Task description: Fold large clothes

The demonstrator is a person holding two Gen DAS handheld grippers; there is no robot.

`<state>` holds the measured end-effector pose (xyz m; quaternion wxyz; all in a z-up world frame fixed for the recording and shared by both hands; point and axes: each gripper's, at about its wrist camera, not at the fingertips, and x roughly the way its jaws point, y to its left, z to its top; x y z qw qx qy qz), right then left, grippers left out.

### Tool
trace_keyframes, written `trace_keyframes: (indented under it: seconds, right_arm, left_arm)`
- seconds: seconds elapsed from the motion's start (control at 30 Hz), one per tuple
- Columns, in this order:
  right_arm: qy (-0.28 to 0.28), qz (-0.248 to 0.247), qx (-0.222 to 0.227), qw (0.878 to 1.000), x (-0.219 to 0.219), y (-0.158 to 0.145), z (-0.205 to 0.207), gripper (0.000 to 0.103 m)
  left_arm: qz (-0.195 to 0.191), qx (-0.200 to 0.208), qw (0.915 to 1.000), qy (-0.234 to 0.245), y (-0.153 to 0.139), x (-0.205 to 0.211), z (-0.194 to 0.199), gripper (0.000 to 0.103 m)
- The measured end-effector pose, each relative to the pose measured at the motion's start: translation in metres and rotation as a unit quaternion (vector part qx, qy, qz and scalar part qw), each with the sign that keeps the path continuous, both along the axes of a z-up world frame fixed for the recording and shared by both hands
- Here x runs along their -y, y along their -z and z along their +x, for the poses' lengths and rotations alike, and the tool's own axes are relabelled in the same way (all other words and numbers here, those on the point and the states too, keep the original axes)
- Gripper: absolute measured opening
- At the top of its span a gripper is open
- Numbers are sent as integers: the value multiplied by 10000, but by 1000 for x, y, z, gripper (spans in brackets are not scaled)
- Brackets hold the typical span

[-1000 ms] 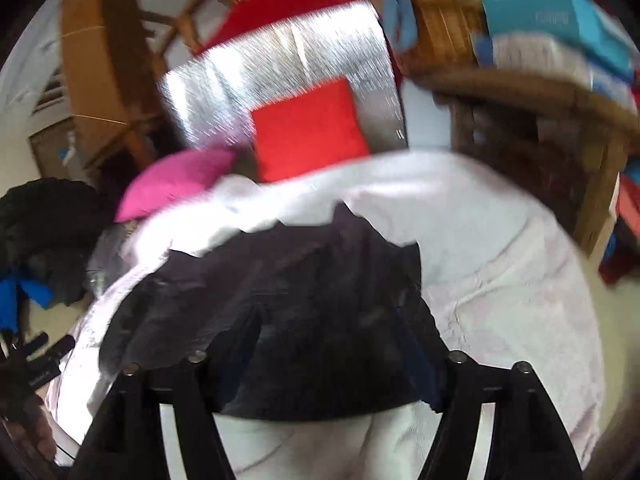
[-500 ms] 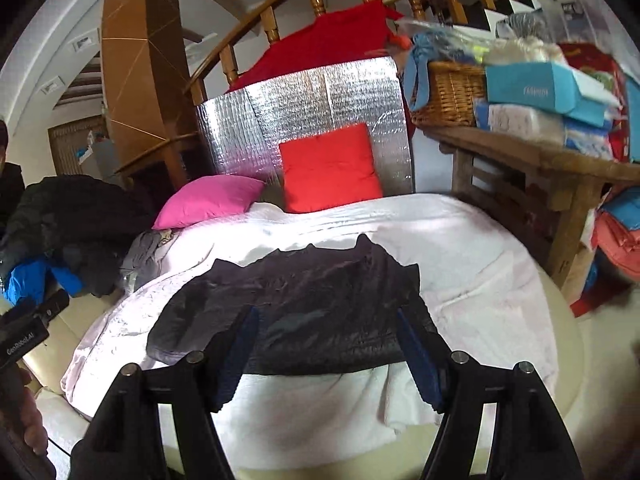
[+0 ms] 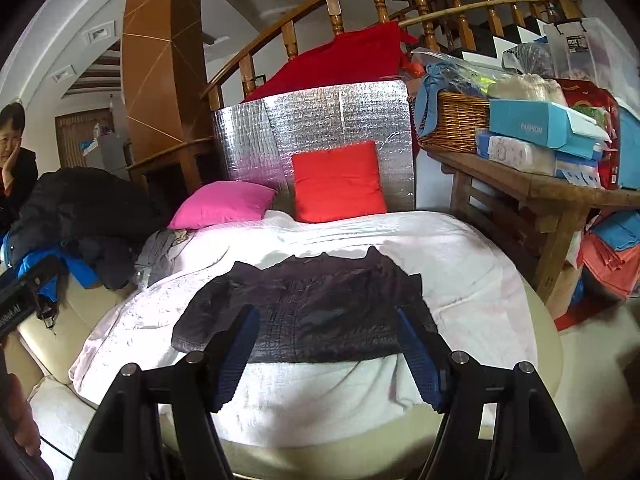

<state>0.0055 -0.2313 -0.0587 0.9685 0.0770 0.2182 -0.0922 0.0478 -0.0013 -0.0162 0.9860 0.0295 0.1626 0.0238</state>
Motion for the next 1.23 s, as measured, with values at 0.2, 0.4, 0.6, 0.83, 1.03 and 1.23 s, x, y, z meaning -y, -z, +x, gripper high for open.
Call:
trace_keyframes:
  seconds: [0.2,0.4,0.6,0.83,1.03,1.23]
  right_arm:
    - [9,47,20,10000,-19,9,-13,74]
    - [-17,-239,128,9996,-32,6,-23,74]
    - [8,-443,298,9986,-40,-1,-29,74]
    - [6,-452,332,9984,-41,-3,-29,74]
    - [5,-460,268,9986,-40,0,-23,74]
    - [60,-537,317,9980,-35,-2,-14,74]
  left_arm:
    - [-21,153,9999,-20,-9,-4,-16,102]
    - [-1,190,9998,43,-11,-6,-23,102]
    - [-25,214,9998,33,-10,-7,-26,102]
    - [-54,232,9997,92,-10,-8,-28,102]
    - [-79,239,9996,144,-11,-8,-28,102]
    - [12,446,9989,146,-9,-4,-19,102]
